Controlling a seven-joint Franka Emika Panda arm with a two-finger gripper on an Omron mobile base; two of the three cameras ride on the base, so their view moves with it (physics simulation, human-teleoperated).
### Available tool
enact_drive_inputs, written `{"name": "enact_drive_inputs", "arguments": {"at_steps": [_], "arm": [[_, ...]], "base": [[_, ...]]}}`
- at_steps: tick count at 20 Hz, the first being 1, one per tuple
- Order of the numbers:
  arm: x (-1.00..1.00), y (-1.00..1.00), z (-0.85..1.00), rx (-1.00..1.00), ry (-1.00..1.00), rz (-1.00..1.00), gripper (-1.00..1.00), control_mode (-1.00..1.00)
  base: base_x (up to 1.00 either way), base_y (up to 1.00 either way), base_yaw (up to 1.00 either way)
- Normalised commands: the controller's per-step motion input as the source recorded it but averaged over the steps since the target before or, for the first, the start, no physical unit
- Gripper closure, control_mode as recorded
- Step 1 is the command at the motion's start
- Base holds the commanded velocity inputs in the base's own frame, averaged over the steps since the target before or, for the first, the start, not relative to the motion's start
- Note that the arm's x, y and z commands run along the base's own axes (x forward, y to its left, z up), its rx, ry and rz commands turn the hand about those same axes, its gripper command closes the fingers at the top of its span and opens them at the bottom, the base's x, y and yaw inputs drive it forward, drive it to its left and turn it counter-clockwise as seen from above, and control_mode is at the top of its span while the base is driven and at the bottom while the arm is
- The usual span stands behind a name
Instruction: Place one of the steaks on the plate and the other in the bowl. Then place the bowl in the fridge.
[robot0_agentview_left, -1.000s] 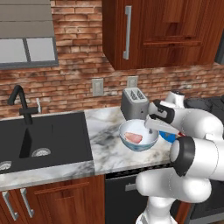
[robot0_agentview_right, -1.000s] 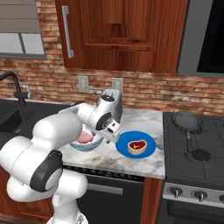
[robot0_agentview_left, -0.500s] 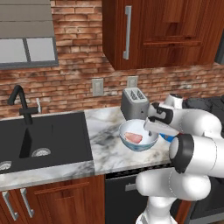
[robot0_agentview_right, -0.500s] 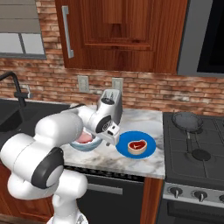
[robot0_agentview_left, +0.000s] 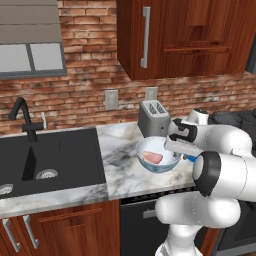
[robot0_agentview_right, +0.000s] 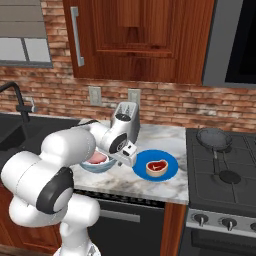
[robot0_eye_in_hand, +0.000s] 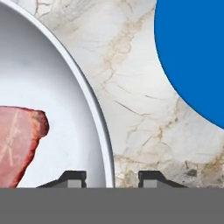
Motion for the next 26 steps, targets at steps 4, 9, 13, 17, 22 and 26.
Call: {"name": "enact_drive_inputs", "arguments": {"at_steps": [4,9,13,17,22,26], "arm": [[0.00,0.04,0.00,0.00,0.00,0.00,1.00,-1.00],[-0.14,0.19,0.08,0.02,-0.14,-0.03,1.00,-1.00],[-0.50,0.09,0.44,0.08,-0.10,-0.20,1.00,-1.00],[-0.31,0.00,0.63,0.10,0.14,-0.30,1.00,-1.00],[-0.22,0.00,0.72,0.15,0.22,-0.33,1.00,-1.00],[-0.25,-0.03,0.44,0.17,0.17,-0.27,1.00,-1.00]], "base": [[0.00,0.00,0.00],[0.00,0.00,0.00],[0.00,0.00,0.00],[0.00,0.00,0.00],[0.00,0.00,0.00],[0.00,0.00,0.00]]}}
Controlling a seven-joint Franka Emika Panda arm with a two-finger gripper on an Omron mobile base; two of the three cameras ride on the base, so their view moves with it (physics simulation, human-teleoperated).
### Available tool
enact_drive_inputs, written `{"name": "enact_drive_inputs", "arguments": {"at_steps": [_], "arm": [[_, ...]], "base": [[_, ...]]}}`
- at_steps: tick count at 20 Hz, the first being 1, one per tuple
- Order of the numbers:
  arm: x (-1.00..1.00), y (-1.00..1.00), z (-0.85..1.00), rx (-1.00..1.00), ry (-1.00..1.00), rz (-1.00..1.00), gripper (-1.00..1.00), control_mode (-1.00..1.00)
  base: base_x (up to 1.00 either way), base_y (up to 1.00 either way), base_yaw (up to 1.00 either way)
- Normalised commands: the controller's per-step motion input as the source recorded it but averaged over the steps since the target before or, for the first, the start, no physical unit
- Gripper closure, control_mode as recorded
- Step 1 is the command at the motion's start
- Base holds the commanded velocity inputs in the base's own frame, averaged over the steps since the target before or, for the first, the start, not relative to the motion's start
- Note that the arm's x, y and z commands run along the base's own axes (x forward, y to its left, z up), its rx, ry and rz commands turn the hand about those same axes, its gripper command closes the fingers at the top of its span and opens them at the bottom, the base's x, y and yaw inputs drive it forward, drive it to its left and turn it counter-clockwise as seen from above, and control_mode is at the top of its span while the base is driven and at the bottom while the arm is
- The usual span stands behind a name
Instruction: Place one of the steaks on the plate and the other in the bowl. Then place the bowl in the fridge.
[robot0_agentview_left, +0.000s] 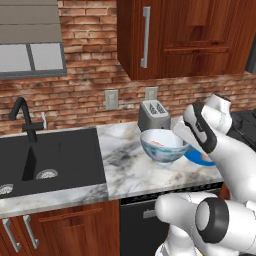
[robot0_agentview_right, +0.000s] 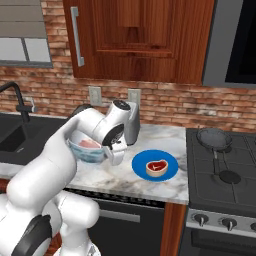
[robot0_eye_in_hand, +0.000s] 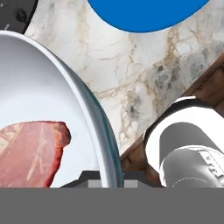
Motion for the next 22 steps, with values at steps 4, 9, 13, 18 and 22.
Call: {"name": "enact_drive_inputs", "arguments": {"at_steps": [4,9,13,18,22], "arm": [[-0.24,-0.03,0.00,0.01,-0.04,-0.15,1.00,-1.00],[-0.06,0.00,0.00,-0.01,-0.25,-0.06,1.00,-1.00],[0.00,0.00,0.00,-0.10,-0.11,-0.02,1.00,-1.00],[0.00,0.00,0.20,-0.18,0.10,0.00,1.00,-1.00],[0.00,0.00,0.02,-0.02,0.02,0.00,1.00,-1.00]], "base": [[0.00,0.00,0.00],[0.00,0.00,0.00],[0.00,0.00,0.00],[0.00,0.00,0.00],[0.00,0.00,0.00]]}}
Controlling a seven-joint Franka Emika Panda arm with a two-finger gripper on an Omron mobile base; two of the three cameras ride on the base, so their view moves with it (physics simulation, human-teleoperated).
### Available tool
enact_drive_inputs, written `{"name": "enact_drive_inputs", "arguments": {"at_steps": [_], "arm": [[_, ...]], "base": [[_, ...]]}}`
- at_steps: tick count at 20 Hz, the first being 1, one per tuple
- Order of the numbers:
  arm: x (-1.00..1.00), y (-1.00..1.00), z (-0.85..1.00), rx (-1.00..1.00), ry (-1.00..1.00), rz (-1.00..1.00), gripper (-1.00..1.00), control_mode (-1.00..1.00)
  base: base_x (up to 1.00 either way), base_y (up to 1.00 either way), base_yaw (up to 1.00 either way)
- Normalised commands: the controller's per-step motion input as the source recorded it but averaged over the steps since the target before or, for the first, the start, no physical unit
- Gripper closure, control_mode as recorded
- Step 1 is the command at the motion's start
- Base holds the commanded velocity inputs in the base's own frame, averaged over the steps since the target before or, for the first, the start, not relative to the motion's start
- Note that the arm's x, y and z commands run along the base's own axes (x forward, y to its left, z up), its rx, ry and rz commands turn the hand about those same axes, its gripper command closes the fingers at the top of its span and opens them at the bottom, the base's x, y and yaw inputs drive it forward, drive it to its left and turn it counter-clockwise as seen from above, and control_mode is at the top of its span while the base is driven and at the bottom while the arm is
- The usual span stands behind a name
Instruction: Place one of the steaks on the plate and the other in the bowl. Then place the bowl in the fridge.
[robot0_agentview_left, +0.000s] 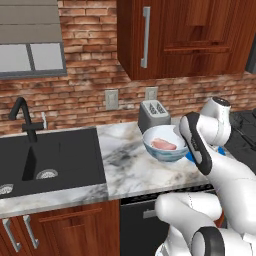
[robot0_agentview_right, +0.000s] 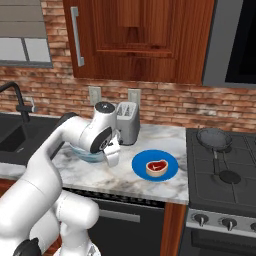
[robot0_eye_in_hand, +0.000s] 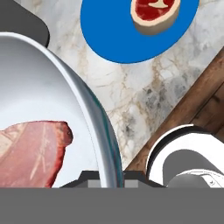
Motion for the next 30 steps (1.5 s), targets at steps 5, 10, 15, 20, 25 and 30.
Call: {"name": "enact_drive_inputs", "arguments": {"at_steps": [5,10,15,20,25,30], "arm": [[0.00,0.00,0.00,0.00,0.00,0.00,1.00,-1.00],[-0.16,-0.07,0.00,0.00,0.00,0.00,1.00,1.00],[0.00,0.00,0.00,0.00,0.00,0.00,1.00,1.00],[0.00,0.00,0.00,0.00,0.00,0.00,1.00,1.00],[0.00,0.00,0.00,0.00,0.00,0.00,1.00,1.00],[0.00,0.00,0.00,0.00,0.00,0.00,1.00,1.00]], "base": [[0.00,0.00,0.00],[-0.10,-0.07,0.00],[-0.78,-0.52,-0.08],[-0.89,-0.66,-0.17],[-0.98,-0.59,-0.16],[-1.00,-0.70,-0.14]]}}
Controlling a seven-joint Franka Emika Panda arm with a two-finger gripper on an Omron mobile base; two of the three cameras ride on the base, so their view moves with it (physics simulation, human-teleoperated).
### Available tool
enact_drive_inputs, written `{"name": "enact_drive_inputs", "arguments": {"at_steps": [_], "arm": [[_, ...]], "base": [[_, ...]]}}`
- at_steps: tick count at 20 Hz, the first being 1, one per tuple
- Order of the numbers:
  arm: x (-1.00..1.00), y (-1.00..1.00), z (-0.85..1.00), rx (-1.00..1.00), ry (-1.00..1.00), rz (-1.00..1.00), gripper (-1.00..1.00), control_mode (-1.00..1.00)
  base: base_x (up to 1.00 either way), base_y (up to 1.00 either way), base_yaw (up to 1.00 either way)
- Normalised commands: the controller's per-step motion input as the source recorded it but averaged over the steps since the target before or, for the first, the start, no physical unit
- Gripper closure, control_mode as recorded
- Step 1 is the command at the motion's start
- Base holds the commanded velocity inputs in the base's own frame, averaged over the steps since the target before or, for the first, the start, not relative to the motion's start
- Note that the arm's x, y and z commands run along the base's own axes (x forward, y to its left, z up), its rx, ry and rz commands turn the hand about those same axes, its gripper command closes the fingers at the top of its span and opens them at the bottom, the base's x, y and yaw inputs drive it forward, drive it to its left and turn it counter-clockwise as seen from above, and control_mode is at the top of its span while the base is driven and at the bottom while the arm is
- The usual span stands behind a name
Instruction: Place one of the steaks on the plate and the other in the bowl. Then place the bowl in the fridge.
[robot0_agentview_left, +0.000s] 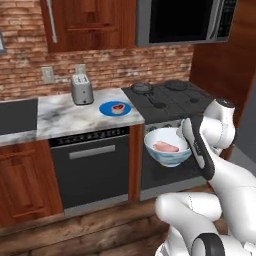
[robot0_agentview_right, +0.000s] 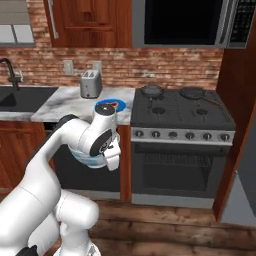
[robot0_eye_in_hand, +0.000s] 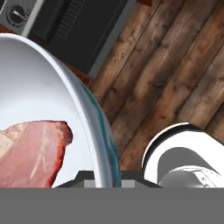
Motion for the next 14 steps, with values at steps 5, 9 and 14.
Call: {"name": "enact_drive_inputs", "arguments": {"at_steps": [5,9,14], "arm": [[0.00,0.00,0.00,0.00,0.00,0.00,1.00,1.00],[0.00,0.00,0.00,0.00,0.00,0.00,1.00,1.00],[0.00,0.00,0.00,0.00,0.00,0.00,1.00,1.00]], "base": [[-1.00,-0.89,-0.14],[-1.00,-0.92,-0.11],[-0.84,-0.83,-0.07]]}}
